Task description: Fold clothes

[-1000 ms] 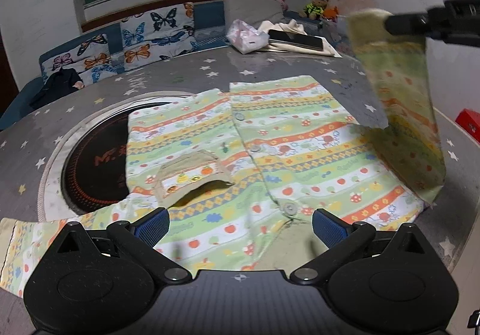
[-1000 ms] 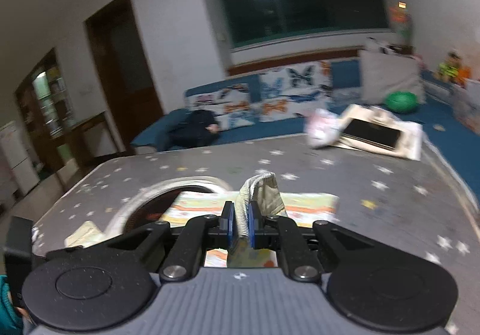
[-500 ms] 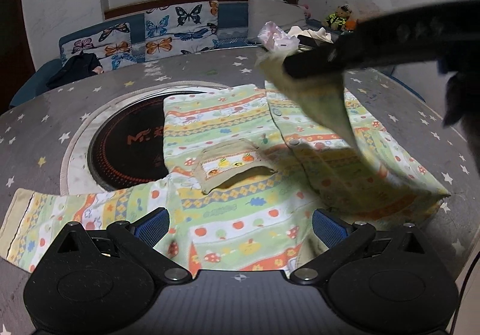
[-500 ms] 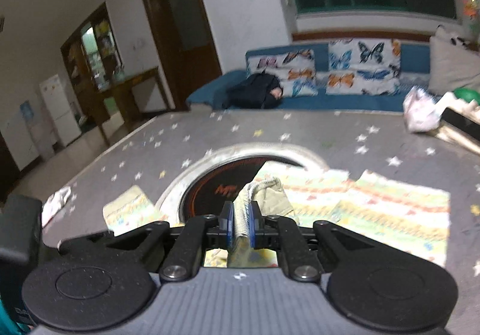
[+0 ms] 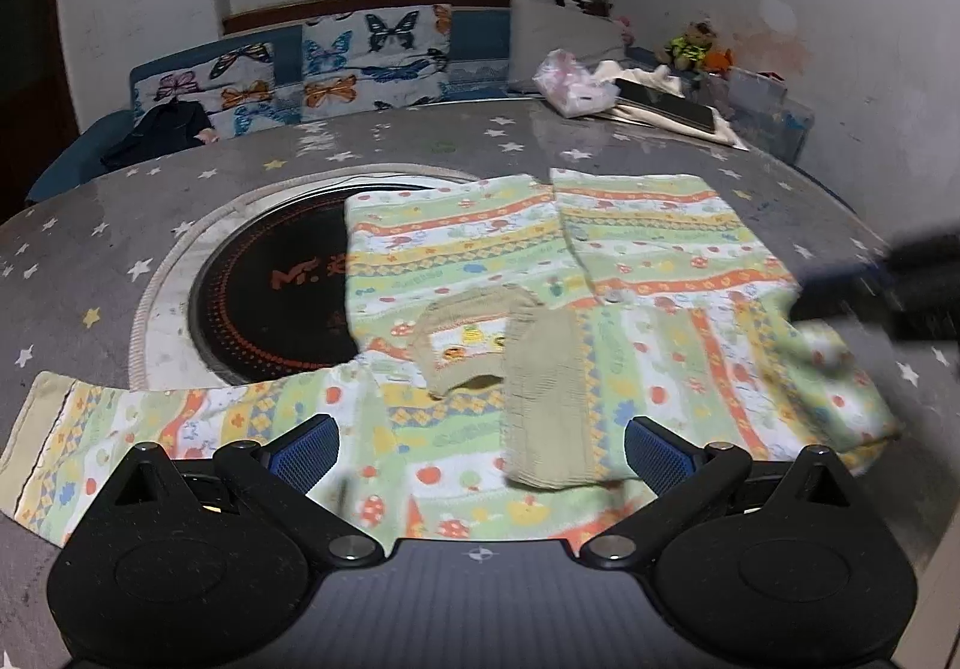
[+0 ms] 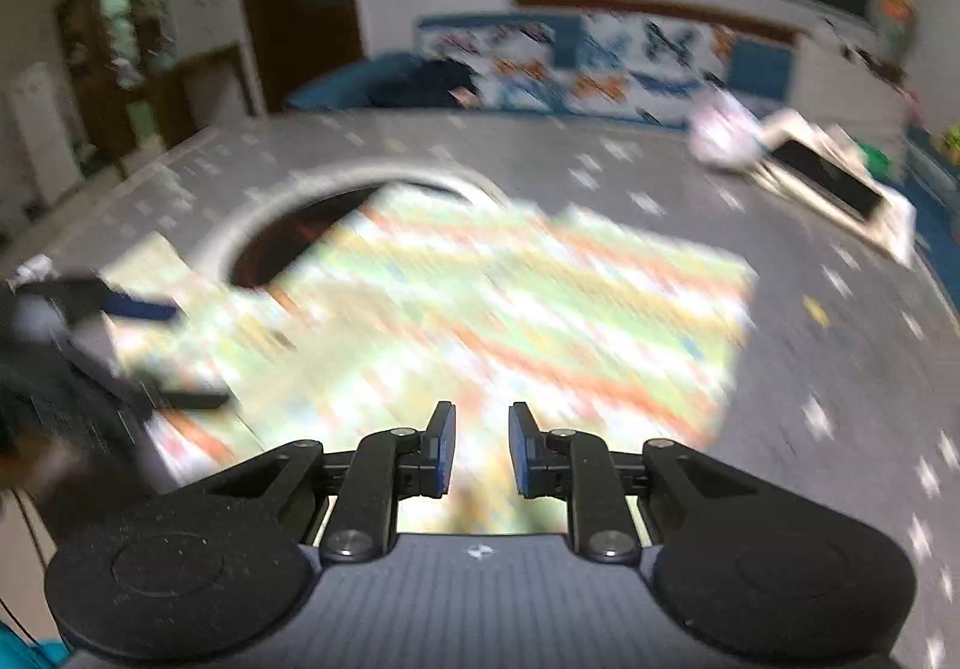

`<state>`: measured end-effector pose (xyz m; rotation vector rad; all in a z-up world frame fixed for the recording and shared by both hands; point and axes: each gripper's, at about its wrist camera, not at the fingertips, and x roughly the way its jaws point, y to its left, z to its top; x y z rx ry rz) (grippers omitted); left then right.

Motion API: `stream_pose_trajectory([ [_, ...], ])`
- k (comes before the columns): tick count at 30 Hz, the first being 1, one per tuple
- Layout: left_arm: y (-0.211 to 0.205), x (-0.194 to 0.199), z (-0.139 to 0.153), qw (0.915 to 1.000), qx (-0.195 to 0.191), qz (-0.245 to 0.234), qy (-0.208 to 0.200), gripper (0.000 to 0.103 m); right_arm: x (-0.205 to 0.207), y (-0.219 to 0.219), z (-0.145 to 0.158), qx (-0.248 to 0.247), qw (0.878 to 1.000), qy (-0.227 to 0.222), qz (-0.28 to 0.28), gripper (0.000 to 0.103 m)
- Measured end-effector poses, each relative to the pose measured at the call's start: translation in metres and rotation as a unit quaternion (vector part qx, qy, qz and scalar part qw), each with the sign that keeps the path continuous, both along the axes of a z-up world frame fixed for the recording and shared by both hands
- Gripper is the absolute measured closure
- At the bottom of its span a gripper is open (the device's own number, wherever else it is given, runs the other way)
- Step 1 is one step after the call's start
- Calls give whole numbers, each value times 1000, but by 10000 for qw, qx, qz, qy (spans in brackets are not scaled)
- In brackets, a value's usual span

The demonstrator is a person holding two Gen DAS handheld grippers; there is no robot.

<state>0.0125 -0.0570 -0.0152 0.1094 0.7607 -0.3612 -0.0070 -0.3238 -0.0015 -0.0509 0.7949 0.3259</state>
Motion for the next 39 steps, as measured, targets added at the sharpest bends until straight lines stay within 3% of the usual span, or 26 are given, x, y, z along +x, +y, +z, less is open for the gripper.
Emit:
stream_pose_trajectory([
  [6, 9, 6, -7, 9997, 153, 187, 88, 0, -13, -36, -25, -181, 9983, 259, -487, 85],
  [11, 13, 9, -17, 9989, 265, 300, 236, 0, -5, -42, -19, -81, 9974, -73, -709, 75],
  [16, 13, 10, -21, 9986, 318, 308, 300, 0, 18, -37, -25, -8, 9967, -125, -800, 70],
  [18, 13, 10, -23, 9985, 334, 304, 317, 0, 22, -36, -32, -38, 9963, -128, -848, 71],
  [20, 13, 10, -24, 9984, 349, 301, 335, 0, 22, -36, -36, -90, 9959, -178, -885, 86],
  [23, 13, 11, -26, 9982, 372, 295, 361, 0, 18, -40, -36, -86, 9951, -283, -944, 93],
  [30, 14, 11, -27, 9982, 382, 321, 338, 0, 7, -53, -39, -131, 9924, -371, -1165, 94],
  [34, 15, 13, -25, 9978, 410, 358, 378, 0, 5, -51, -33, -195, 9920, -465, -1158, 90],
  [39, 15, 9, -12, 9987, 329, 341, 201, 0, -15, -42, -15, -107, 9977, -458, -478, 87],
])
